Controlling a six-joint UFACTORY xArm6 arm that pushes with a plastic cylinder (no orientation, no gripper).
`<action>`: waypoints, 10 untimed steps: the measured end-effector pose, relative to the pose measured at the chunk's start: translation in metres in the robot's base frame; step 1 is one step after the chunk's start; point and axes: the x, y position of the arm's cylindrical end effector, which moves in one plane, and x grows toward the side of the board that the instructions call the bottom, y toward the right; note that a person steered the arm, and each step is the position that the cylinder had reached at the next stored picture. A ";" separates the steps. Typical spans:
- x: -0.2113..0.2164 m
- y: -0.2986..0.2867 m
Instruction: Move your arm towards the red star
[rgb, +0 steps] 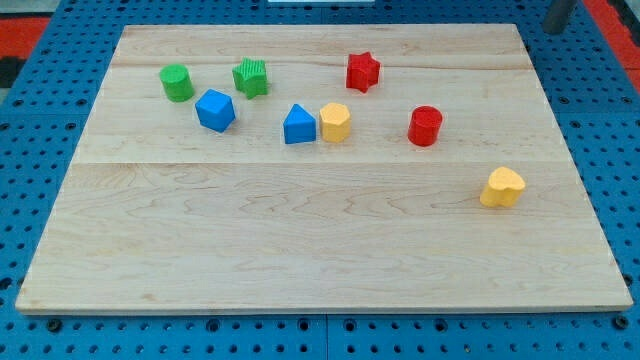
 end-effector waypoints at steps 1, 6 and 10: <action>0.000 0.000; 0.017 -0.022; 0.037 -0.221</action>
